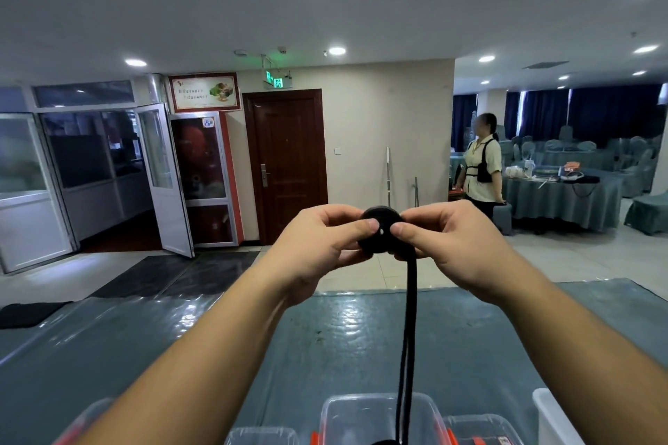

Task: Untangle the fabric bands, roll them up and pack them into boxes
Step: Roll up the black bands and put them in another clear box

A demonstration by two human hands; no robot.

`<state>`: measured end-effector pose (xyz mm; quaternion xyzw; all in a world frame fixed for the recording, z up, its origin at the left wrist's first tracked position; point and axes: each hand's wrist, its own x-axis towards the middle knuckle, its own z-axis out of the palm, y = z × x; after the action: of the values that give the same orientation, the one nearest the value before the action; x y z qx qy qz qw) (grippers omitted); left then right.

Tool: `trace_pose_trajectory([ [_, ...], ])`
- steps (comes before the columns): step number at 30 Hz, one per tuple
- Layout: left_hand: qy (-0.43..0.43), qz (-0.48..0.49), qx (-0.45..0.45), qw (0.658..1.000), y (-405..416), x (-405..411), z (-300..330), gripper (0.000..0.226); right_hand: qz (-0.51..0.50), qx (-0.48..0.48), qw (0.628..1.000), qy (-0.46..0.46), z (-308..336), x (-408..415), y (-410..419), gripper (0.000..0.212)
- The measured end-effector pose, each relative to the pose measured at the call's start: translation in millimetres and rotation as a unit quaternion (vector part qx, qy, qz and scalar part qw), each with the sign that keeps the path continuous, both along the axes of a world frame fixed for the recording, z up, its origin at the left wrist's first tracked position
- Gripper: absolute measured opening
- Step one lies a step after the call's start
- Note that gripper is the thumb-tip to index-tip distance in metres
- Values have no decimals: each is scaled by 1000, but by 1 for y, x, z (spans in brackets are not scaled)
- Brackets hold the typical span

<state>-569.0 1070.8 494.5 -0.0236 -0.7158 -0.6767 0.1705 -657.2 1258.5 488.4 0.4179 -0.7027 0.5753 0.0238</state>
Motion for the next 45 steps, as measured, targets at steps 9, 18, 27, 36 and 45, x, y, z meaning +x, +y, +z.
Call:
trace_pose_trajectory([
  [9,17,-1,40,999,3,1,2,20,26,-80,995,-63,-1,6,-6,14],
  [18,11,-32,-37,999,1,0,0,21,19,33,999,6,6,-1,3,14],
  [27,-7,-9,-5,1000,1,-3,-6,22,21,4,1000,-11,-7,-4,2,14],
  [36,-4,-4,2,1000,-2,-1,0,14,26,-50,998,-41,-2,0,-2,15],
  [45,-13,6,-61,998,2,0,1,19,46,58,997,8,10,-3,8,17],
])
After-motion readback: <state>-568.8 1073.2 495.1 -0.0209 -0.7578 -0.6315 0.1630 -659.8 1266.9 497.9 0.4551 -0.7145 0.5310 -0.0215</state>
